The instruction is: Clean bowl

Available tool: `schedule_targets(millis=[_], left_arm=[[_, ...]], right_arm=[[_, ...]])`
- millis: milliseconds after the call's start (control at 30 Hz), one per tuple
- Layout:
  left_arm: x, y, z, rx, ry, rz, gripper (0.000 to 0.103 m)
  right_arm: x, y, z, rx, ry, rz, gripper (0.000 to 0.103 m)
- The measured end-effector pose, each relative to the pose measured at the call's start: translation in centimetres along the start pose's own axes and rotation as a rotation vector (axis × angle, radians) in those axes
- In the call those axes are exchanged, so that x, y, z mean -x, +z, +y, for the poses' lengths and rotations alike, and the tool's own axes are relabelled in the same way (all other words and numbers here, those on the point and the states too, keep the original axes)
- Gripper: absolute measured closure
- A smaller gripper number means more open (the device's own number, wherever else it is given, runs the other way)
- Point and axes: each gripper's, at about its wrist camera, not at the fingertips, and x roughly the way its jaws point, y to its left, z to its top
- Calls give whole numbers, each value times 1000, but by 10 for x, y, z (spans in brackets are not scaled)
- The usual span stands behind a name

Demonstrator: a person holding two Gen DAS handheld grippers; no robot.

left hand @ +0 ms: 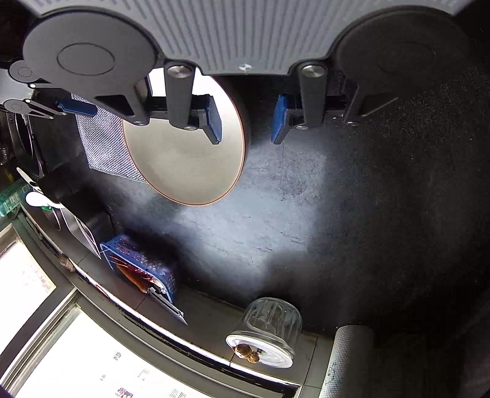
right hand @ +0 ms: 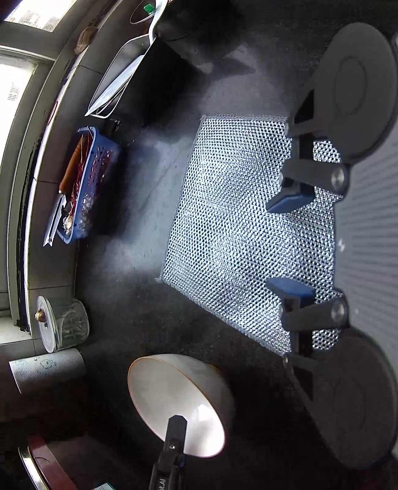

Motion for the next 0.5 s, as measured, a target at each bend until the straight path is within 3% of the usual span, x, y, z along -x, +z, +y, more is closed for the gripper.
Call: schedule_targets(millis=[100, 500], left_arm=[[-2, -3, -4, 1, 13, 5, 69], [-8, -3, -5, 3, 27, 26, 88]], right_arm=[[-3, -1, -6, 31, 28, 6, 55], [-5, 1, -10, 79, 64, -9, 53]])
